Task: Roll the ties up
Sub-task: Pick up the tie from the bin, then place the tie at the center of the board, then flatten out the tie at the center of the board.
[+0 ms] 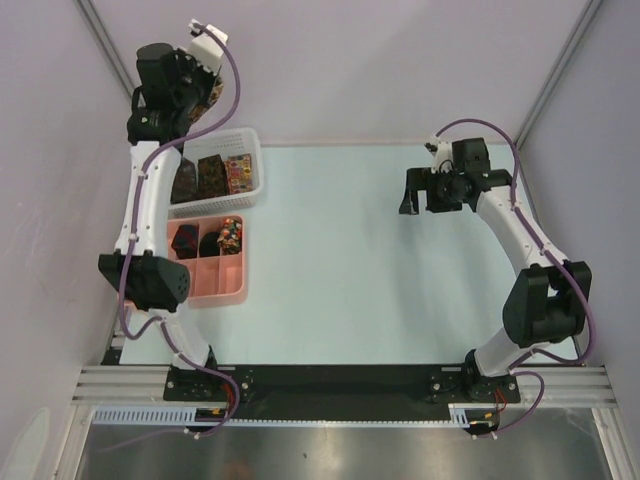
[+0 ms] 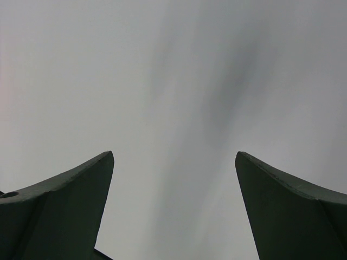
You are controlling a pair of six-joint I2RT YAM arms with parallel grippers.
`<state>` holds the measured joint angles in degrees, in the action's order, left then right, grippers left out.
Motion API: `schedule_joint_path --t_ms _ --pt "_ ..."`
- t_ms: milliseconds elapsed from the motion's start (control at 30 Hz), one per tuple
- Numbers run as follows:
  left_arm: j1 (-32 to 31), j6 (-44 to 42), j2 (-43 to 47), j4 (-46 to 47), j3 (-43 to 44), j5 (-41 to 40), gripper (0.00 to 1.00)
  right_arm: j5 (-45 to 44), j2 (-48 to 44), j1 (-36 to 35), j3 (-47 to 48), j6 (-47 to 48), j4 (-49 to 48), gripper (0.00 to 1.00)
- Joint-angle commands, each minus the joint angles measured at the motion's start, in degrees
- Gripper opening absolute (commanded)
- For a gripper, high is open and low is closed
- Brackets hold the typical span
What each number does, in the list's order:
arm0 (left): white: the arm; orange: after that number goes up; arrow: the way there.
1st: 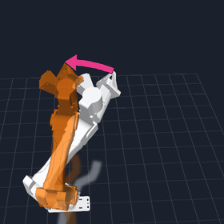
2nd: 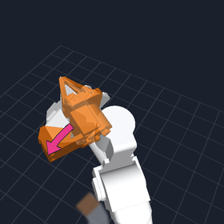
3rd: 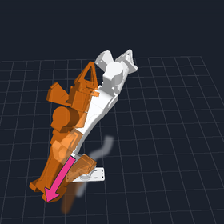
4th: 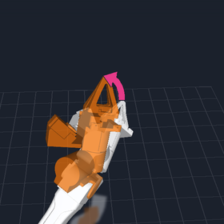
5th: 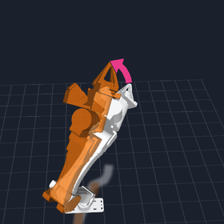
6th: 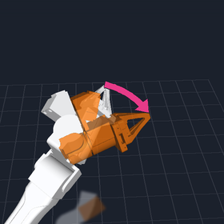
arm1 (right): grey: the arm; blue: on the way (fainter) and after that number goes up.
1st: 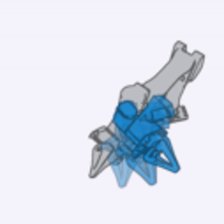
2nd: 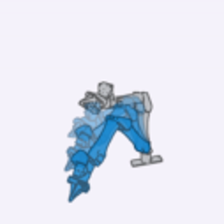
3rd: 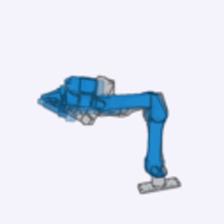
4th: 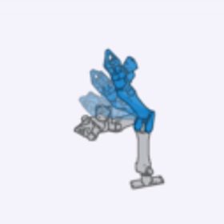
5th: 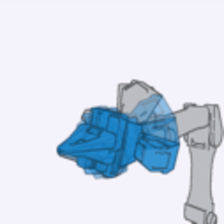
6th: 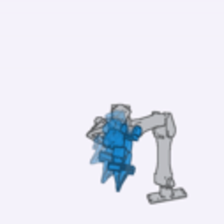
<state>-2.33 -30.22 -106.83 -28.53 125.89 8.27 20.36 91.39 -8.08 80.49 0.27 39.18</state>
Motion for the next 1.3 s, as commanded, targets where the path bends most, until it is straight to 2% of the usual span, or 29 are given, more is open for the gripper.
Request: schedule_joint_path --t_ms 0,233,333,433,567,667,733,767,833,867,900,933,1000,1067,1133,1267 --pt "-6.6 5.9 7.0 -3.8 -0.2 8.9 0.0 3.6 -3.5 2.4 0.9 0.4 -0.2 1.0" --pt "-19.7 14.4 13.0 -3.7 -10.8 16.9 0.0 8.5 -5.4 7.6 0.1 0.3 0.5 1.0" --pt "-28.1 18.2 13.5 -2.9 -16.6 21.2 0.01 12.0 -5.1 13.6 0.6 0.2 2.3 1.0" --pt "-33.2 21.8 13.1 -0.5 -22.2 30.0 0.05 18.0 -3.9 19.6 1.3 0.3 4.9 1.0" --pt "-36.7 29.0 10.3 3.0 -25.7 38.0 0.13 23.1 -2.2 24.4 2.8 2.4 9.2 1.0" --pt "-37.5 35.1 7.7 3.6 -27.3 44.2 0.13 22.3 -2.4 25.7 3.8 5.2 12.2 1.0" --pt "-37.2 36.7 6.5 5.1 -30.6 47.3 0.23 21.4 -3.0 25.7 3.7 6.6 13.5 1.0" --pt "-36.7 36.4 4.9 5.8 -31.6 46.1 0.42 20.4 -3.1 25.5 3.5 7.3 13.9 1.0" --pt "-32.2 37.2 2.5 7.3 -32.4 44.6 0.67 19.1 -3.0 24.4 3.6 8.9 14.7 1.0" --pt "-30.4 37.2 -0.7 6.5 -31.1 43.6 0.91 17.8 -3.0 23.8 3.8 9.5 15.0 1.0" --pt "-28.6 37.1 -1.5 5.9 -28.6 42.6 0.99 16.8 -3.2 23.1 3.8 10.5 15.4 1.0" --pt "-25.3 37.2 -2.2 5.9 -28.1 41.1 1.0 15.8 -3.4 21.2 3.5 11.1 15.6 1.0" --pt "-22.6 35.7 -1.0 5.9 -28.4 39.4 0.99 12.2 -3.9 18.7 2.8 13.1 15.8 1.0" --pt "-21.3 30.1 1.2 3.1 -29.8 37.4 0.99 8.0 -4.7 14.3 0.8 14.0 15.4 1.0" --pt "-21.6 23.0 5.5 0.9 -35.0 37.2 0.99 5.7 -5.3 11.5 -1.7 14.8 14.2 1.0" --pt "-21.6 16.7 12.8 0.5 -51.5 40.0 0.96 1.3 -5.8 0.6 -4.5 16.3 10.4 1.0"
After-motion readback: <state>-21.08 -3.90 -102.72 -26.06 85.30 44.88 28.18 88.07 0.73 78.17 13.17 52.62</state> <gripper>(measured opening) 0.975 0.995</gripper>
